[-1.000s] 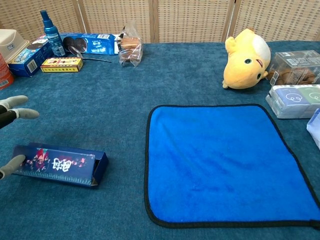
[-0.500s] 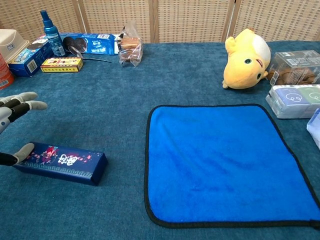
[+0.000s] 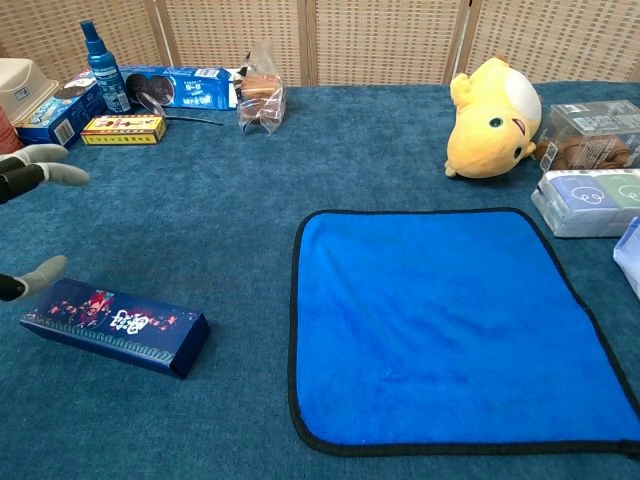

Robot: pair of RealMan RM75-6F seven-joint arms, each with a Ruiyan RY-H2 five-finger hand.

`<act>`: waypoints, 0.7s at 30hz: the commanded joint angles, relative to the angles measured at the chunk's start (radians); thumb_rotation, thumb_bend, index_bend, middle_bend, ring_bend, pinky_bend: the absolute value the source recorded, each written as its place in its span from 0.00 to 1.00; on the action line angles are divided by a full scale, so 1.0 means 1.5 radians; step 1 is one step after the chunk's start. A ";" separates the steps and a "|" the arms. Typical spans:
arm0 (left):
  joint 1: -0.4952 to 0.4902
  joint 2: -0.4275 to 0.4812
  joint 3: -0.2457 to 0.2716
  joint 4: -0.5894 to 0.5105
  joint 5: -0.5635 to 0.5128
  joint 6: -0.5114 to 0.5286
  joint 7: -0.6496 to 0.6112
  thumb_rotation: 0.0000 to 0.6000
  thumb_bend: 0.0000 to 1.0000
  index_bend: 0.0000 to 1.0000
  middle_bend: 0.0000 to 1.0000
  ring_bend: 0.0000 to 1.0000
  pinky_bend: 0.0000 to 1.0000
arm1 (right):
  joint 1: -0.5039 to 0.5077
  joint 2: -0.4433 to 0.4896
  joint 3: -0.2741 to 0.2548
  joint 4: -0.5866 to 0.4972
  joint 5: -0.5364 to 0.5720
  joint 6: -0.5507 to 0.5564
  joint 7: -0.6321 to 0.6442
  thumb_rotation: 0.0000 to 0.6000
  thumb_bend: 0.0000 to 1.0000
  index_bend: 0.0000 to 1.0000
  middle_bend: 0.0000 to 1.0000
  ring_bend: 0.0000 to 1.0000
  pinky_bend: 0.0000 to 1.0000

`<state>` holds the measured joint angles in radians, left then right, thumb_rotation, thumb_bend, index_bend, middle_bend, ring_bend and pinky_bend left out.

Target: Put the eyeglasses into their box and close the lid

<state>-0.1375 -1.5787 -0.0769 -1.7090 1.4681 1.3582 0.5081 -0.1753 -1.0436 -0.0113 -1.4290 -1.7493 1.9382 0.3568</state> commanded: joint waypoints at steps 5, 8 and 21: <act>-0.005 0.145 0.072 -0.139 -0.017 -0.065 -0.002 0.87 0.37 0.21 0.01 0.00 0.02 | 0.006 0.003 0.002 -0.020 -0.001 -0.011 -0.021 1.00 0.28 0.10 0.18 0.07 0.12; -0.009 0.169 0.088 -0.156 -0.030 -0.082 0.029 0.87 0.37 0.18 0.00 0.00 0.00 | 0.007 0.003 0.003 -0.026 -0.001 -0.015 -0.028 1.00 0.28 0.10 0.18 0.07 0.12; -0.048 0.139 0.091 -0.145 -0.107 -0.111 0.209 0.82 0.36 0.12 0.00 0.00 0.00 | 0.003 0.005 0.006 -0.046 0.003 -0.014 -0.047 1.00 0.28 0.10 0.18 0.07 0.13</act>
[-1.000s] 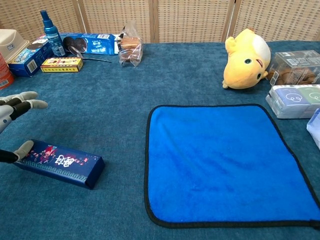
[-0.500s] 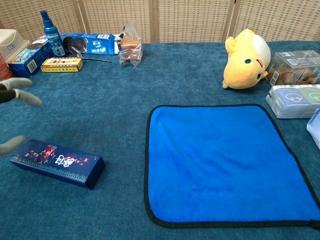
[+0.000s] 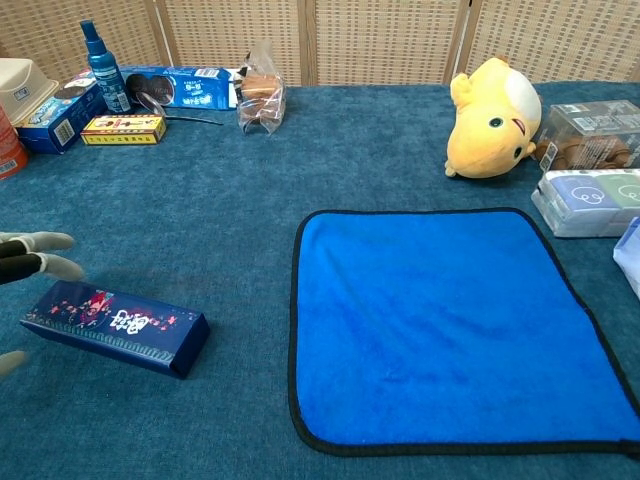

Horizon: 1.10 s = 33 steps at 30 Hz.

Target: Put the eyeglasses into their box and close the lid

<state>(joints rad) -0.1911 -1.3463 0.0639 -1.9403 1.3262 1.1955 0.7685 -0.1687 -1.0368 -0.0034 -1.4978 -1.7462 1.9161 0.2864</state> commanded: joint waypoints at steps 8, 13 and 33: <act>-0.040 -0.062 -0.013 0.028 -0.041 -0.010 0.102 0.82 0.36 0.09 0.00 0.00 0.00 | -0.005 0.001 0.002 -0.001 0.007 0.003 0.000 1.00 0.28 0.10 0.18 0.07 0.13; -0.072 -0.104 -0.028 0.041 -0.080 -0.026 0.156 0.82 0.36 0.14 0.00 0.00 0.00 | -0.009 0.004 0.005 0.003 0.016 0.006 0.008 1.00 0.28 0.10 0.18 0.07 0.13; -0.109 -0.115 -0.054 0.075 -0.105 0.012 0.128 0.83 0.34 0.45 0.06 0.00 0.00 | -0.007 -0.003 0.012 0.007 0.017 0.003 0.011 1.00 0.28 0.10 0.18 0.07 0.13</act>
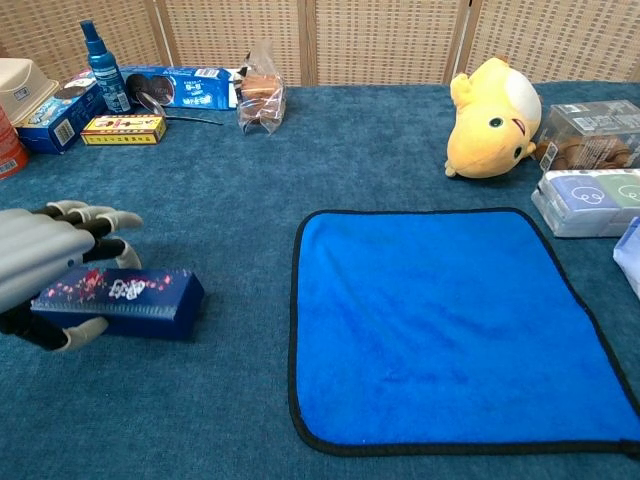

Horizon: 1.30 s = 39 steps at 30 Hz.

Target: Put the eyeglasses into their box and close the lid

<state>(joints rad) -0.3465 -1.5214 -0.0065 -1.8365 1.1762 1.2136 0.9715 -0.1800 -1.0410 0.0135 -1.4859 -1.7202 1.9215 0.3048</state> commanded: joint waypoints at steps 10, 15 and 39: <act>-0.064 -0.014 -0.081 0.049 -0.084 -0.023 -0.015 0.84 0.34 0.41 0.05 0.00 0.00 | 0.000 0.001 0.001 -0.010 0.001 -0.004 -0.009 1.00 0.28 0.10 0.18 0.07 0.13; -0.097 -0.031 -0.107 0.075 -0.110 -0.031 -0.014 0.85 0.34 0.40 0.05 0.00 0.00 | -0.002 0.001 0.001 -0.012 0.000 -0.002 -0.011 1.00 0.28 0.10 0.18 0.07 0.13; -0.058 0.007 -0.030 0.000 -0.003 0.082 -0.183 0.85 0.33 0.00 0.00 0.00 0.00 | 0.011 0.004 0.002 -0.024 -0.003 -0.026 -0.028 1.00 0.28 0.10 0.18 0.07 0.13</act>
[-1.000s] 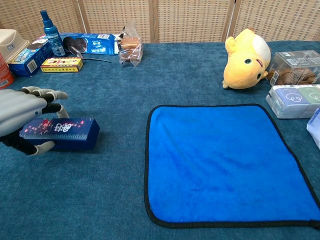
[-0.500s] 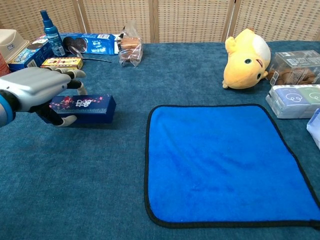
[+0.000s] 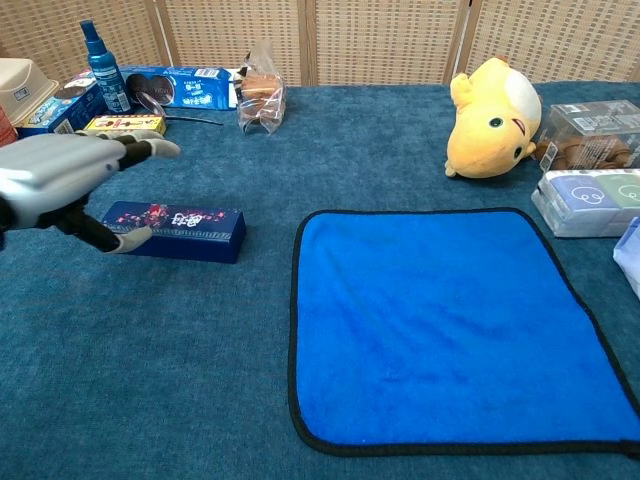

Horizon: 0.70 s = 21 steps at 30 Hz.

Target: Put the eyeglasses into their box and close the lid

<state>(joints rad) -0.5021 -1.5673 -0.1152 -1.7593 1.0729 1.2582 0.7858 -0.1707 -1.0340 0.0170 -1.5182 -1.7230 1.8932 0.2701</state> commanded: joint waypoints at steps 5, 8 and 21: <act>0.119 0.091 0.116 -0.101 0.176 0.137 -0.133 0.84 0.33 0.00 0.00 0.00 0.00 | 0.016 -0.001 0.001 -0.008 0.000 -0.027 -0.017 1.00 0.28 0.10 0.18 0.06 0.13; 0.167 0.117 0.163 -0.108 0.240 0.192 -0.164 0.84 0.33 0.00 0.00 0.00 0.00 | 0.024 -0.002 0.002 -0.011 0.003 -0.044 -0.026 1.00 0.28 0.10 0.18 0.06 0.12; 0.336 0.194 0.270 -0.094 0.355 0.350 -0.239 0.85 0.33 0.00 0.00 0.00 0.00 | 0.071 -0.016 0.009 -0.028 0.008 -0.129 -0.151 1.00 0.28 0.10 0.15 0.01 0.12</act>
<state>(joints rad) -0.0344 -1.2942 0.2664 -1.9172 1.5851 1.7562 0.4537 -0.0813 -1.0495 0.0262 -1.5491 -1.7162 1.7303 0.0910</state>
